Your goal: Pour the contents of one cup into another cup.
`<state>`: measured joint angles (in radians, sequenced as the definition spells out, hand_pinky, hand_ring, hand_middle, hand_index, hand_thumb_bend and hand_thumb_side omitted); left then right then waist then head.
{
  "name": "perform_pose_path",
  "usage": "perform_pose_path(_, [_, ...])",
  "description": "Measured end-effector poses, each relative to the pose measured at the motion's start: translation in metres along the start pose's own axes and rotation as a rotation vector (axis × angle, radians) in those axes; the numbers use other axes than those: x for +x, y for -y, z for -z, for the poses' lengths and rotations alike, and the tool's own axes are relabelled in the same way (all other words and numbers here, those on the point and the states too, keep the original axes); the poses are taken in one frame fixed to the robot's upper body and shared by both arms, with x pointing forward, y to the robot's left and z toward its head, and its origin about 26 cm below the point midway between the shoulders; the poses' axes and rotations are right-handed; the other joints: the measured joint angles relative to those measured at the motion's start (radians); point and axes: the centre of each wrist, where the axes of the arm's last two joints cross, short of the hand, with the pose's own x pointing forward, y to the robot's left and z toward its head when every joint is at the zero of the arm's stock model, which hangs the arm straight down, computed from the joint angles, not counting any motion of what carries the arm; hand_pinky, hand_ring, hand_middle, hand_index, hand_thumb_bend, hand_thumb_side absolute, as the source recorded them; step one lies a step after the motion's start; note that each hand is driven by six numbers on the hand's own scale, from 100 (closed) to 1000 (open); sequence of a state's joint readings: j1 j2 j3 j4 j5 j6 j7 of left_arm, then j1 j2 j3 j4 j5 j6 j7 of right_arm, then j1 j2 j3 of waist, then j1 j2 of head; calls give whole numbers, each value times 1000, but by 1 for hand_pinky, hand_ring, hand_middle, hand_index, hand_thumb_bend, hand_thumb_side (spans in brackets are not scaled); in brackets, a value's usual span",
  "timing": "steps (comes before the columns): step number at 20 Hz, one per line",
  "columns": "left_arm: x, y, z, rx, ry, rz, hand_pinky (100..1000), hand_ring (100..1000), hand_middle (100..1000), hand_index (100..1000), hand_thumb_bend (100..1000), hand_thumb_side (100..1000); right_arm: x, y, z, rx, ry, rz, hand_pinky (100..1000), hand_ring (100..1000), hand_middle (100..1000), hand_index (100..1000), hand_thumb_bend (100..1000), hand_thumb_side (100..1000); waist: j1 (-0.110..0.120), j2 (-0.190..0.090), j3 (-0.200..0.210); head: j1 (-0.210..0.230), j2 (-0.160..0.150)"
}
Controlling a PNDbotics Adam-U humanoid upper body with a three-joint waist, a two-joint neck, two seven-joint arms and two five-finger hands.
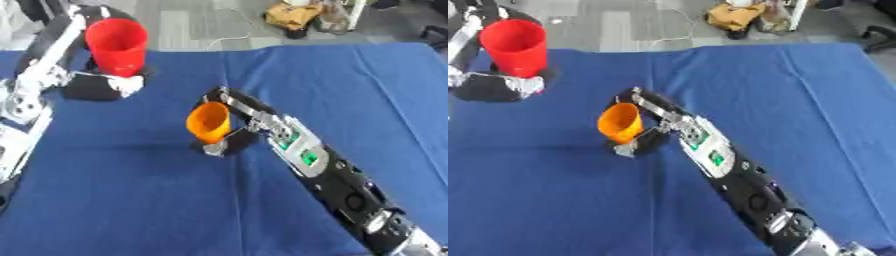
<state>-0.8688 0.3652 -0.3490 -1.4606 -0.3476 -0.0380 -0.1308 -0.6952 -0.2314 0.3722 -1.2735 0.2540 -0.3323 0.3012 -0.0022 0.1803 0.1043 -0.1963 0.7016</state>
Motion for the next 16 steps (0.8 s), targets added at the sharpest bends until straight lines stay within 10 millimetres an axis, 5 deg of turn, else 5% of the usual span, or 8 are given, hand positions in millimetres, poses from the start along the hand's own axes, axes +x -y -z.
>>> perform_pose_path(8, [-5,6,8,-66,20,162,119,284,419,735,400,100,15,-5,11,57,61,28,293,400,429,590,174,120,-3,-1,-4,0,0])
perform_pose_path(16, [11,2,13,-59,124,315,121,283,411,741,430,100,17,-6,13,63,64,42,291,399,428,590,176,125,-3,-2,-4,-3,0])
